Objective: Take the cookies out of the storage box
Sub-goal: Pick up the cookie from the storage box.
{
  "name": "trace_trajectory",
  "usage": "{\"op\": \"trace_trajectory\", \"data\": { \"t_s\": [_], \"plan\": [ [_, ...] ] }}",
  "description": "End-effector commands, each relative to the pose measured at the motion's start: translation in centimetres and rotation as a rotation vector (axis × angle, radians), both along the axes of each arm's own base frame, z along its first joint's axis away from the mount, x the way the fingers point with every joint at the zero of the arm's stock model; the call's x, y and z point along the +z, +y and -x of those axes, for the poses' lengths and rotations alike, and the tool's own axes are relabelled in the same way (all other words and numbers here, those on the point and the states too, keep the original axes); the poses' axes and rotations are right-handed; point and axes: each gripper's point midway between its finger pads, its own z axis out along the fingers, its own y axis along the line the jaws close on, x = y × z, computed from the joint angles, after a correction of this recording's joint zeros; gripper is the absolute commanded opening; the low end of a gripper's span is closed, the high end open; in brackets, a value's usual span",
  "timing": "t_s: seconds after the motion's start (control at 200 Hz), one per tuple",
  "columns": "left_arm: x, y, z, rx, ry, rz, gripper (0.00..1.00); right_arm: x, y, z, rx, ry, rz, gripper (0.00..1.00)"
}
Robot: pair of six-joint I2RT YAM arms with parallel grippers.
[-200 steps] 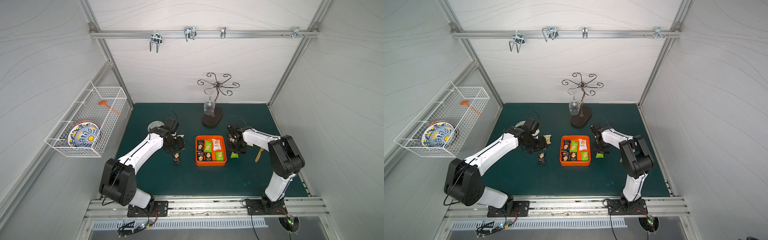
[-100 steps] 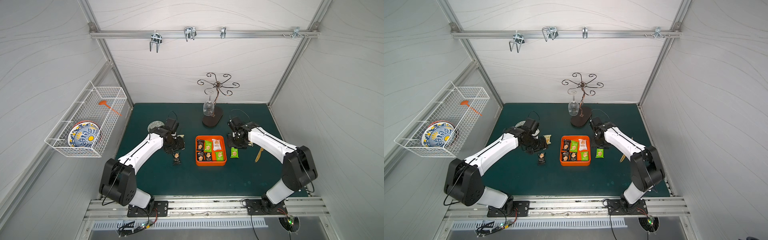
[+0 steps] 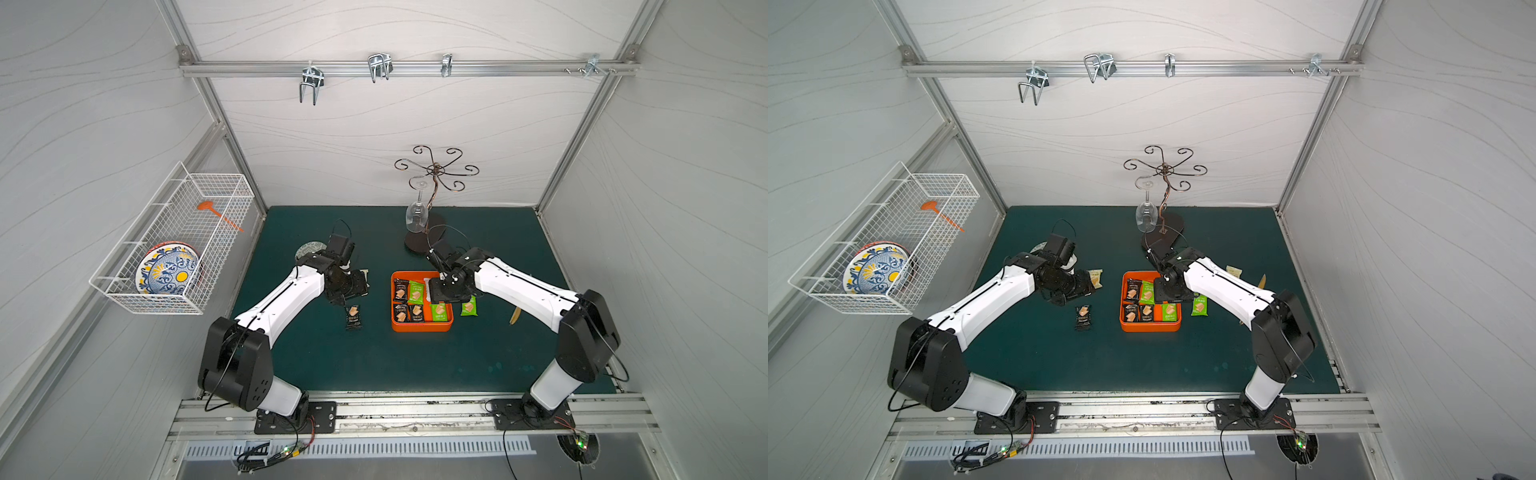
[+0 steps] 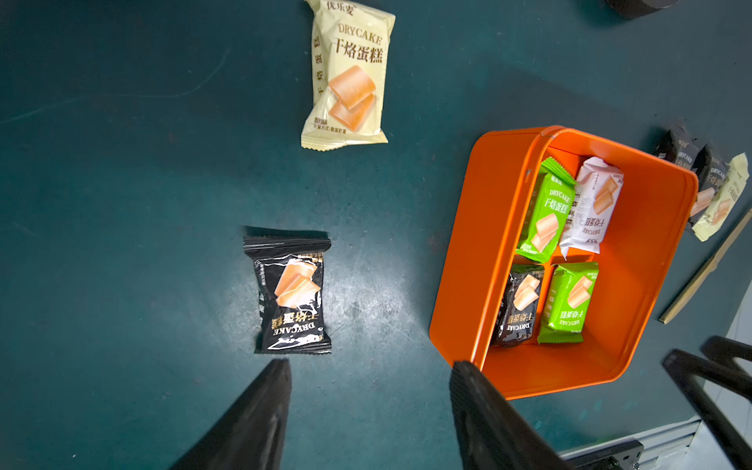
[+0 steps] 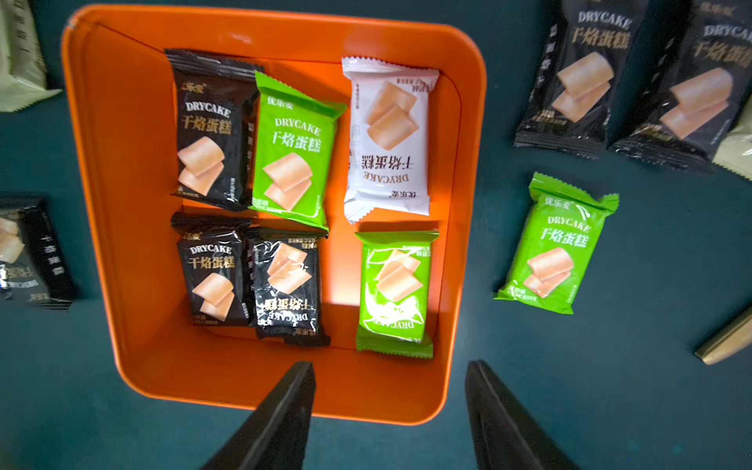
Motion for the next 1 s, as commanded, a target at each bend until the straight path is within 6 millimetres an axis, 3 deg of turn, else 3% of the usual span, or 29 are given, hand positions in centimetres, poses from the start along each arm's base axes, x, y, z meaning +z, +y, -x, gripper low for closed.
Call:
{"op": "trace_trajectory", "data": {
  "t_s": [0.0,0.33,0.72,0.995],
  "plan": [
    [0.9,-0.3,-0.6,-0.006,-0.042,0.028,0.67,-1.0,0.4,-0.3,-0.02,0.017,0.019,0.64],
    [0.8,0.2,-0.3,-0.002,-0.04,0.032,0.67,-4.5,1.3,0.0,0.016,0.08,0.101,0.64],
    [0.5,0.7,-0.1,0.01,-0.033,0.037,0.67,-7.1,0.6,-0.3,0.005,0.13,0.227,0.62],
    [0.4,0.8,-0.2,0.013,-0.029,0.041,0.67,-8.7,2.0,0.0,0.009,0.173,0.165,0.59]
  ]
}}
